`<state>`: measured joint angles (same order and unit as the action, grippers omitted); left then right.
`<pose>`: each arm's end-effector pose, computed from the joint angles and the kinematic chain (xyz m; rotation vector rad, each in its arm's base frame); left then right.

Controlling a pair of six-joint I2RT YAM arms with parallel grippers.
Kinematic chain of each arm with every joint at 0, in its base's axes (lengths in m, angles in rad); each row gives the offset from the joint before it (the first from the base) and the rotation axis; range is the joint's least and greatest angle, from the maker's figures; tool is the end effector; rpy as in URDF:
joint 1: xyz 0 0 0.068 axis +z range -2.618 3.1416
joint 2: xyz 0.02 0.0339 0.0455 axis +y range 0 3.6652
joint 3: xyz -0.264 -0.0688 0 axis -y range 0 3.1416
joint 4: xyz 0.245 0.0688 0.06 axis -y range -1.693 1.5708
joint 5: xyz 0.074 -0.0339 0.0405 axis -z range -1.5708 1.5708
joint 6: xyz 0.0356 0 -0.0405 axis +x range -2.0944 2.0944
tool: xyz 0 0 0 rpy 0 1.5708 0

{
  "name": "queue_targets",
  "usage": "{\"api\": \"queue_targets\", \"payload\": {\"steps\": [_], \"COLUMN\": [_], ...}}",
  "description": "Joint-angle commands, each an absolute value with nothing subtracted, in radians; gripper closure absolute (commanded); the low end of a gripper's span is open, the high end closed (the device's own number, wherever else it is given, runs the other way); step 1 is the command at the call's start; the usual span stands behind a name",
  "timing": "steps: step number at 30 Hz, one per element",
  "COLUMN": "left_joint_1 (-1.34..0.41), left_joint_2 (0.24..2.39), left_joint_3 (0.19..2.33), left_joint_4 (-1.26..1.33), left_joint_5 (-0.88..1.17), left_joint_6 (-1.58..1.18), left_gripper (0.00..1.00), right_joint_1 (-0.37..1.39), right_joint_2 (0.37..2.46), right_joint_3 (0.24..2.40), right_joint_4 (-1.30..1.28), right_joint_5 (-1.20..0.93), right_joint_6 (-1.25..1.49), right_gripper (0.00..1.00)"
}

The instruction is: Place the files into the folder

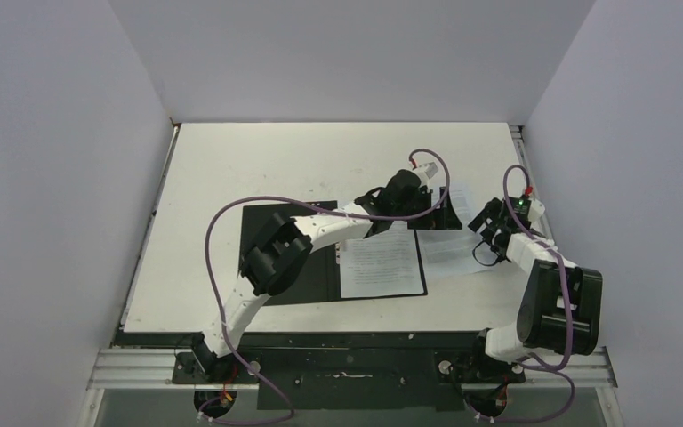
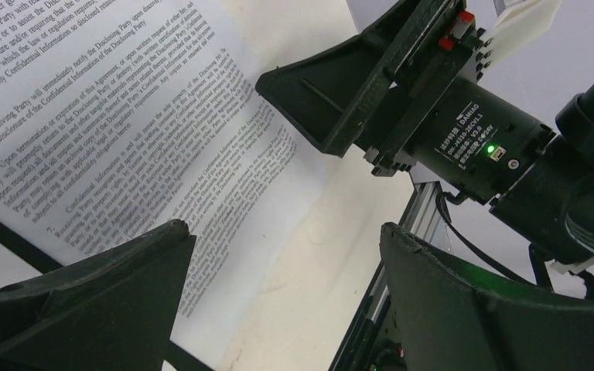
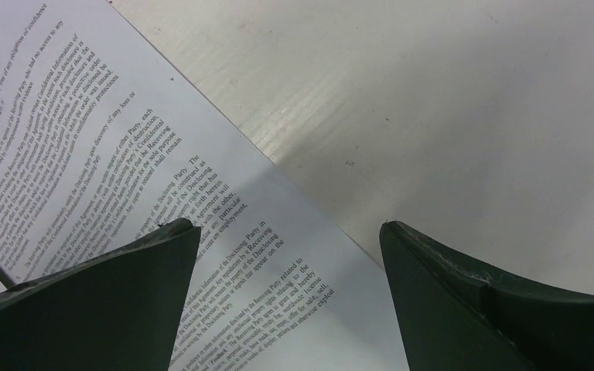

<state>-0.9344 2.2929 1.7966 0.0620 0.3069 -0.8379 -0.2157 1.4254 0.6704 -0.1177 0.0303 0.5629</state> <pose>0.3101 -0.4378 0.2023 0.3354 2.2702 -1.3529 0.2652 -0.0592 0.1666 0.9410 2.2583 0.1173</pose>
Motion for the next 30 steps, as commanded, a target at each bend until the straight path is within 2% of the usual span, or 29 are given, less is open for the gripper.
{"api": "queue_targets", "payload": {"steps": [1, 15, 25, 30], "left_joint_1": [-0.929, -0.903, -0.902, -0.902], "left_joint_2": [2.361, 2.526, 2.574, 2.582], "left_joint_3": [1.916, 2.08, 2.095, 2.097], "left_joint_4": [0.062, -0.076, -0.078, -0.066], "left_joint_5": [0.33, 0.33, 0.334, 0.346], "left_joint_6": [-0.837, -0.812, -0.825, -0.833], "left_gripper": [0.1, 0.1, 0.1, 0.1], "right_joint_1": [-0.234, -0.239, -0.238, -0.238], "right_joint_2": [1.452, 1.485, 1.477, 1.476], "right_joint_3": [0.66, 0.598, 0.535, 0.515], "right_joint_4": [-0.025, 0.062, 0.116, 0.137], "right_joint_5": [-0.018, -0.169, -0.273, -0.304], "right_joint_6": [0.582, 0.61, 0.633, 0.637], "right_gripper": [0.1, 0.1, 0.01, 0.11]}}
